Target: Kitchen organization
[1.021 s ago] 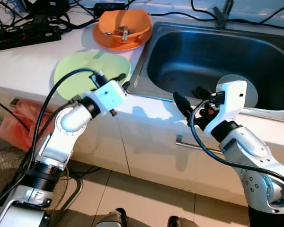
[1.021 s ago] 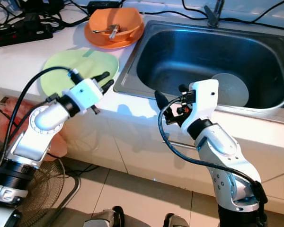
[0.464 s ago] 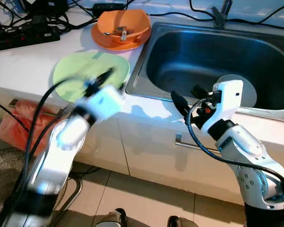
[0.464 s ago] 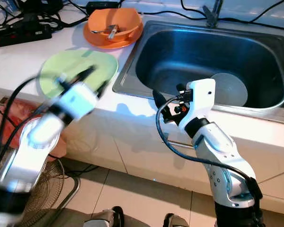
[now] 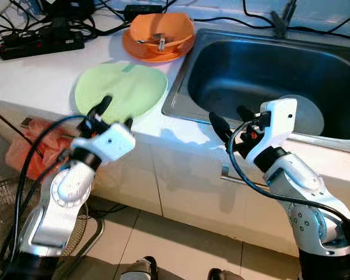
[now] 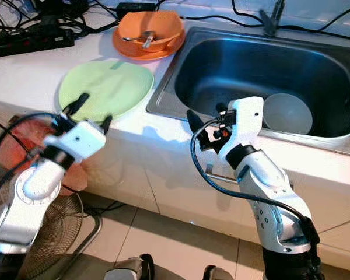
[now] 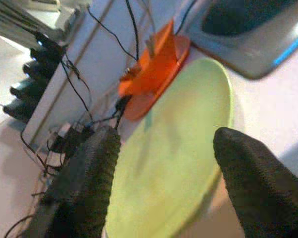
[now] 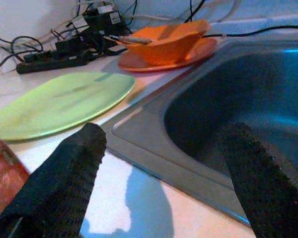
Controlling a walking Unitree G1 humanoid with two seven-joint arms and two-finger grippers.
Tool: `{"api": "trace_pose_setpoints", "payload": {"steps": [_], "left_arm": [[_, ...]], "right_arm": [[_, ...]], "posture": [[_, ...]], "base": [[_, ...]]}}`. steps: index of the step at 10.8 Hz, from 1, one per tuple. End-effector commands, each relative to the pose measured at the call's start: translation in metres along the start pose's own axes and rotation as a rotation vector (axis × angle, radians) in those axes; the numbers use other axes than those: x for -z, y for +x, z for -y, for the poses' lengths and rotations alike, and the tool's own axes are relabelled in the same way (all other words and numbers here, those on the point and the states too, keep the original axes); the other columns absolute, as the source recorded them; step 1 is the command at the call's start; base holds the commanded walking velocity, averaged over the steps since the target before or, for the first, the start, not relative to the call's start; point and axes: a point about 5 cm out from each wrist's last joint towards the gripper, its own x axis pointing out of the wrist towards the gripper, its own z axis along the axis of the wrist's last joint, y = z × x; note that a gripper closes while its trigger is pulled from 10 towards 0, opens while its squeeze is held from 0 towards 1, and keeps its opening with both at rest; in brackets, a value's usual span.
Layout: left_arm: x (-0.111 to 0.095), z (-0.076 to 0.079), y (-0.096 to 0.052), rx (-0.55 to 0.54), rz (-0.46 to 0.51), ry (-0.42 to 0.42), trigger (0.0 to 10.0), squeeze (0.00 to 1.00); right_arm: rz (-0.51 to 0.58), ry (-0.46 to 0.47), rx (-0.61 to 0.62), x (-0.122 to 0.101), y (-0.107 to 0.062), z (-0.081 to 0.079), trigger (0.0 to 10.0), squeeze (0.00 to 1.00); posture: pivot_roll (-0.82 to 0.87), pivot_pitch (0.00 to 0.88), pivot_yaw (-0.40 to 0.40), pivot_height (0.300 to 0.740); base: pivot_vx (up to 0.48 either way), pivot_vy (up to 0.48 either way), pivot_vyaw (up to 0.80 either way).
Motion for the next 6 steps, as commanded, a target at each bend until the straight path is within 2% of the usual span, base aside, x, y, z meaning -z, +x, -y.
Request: {"api": "trace_pose_setpoints", "payload": {"steps": [1, 2, 4, 6], "left_arm": [[0.003, 0.002, -0.002, 0.029, -0.025, 0.017, 10.0, 1.0], [0.01, 0.005, -0.006, 0.053, -0.044, 0.015, 10.0, 1.0], [0.008, 0.01, -0.015, 0.109, -0.062, 0.032, 10.0, 1.0], [0.016, 0.01, -0.018, 0.132, -0.104, 0.059, 10.0, 1.0]], "right_arm": [[0.0, -0.009, 0.003, 0.001, 0.0, 0.001, 10.0, 0.0], [0.0, -0.007, 0.003, 0.001, -0.001, 0.0, 10.0, 0.0], [0.001, -0.004, -0.004, 0.002, 0.0, -0.001, 10.0, 0.0], [-0.011, 0.003, -0.052, 0.002, -0.001, -0.004, 10.0, 0.0]], "posture": [[0.07, 0.138, 0.051, 0.74], [0.07, 0.14, 0.05, 0.74], [0.08, 0.142, 0.046, 0.74], [0.07, 0.144, 0.045, 0.74]], "base": [[0.0, 0.0, 0.0], [0.0, 0.0, 0.0], [0.0, 0.0, 0.0], [0.0, 0.0, 0.0]]}}
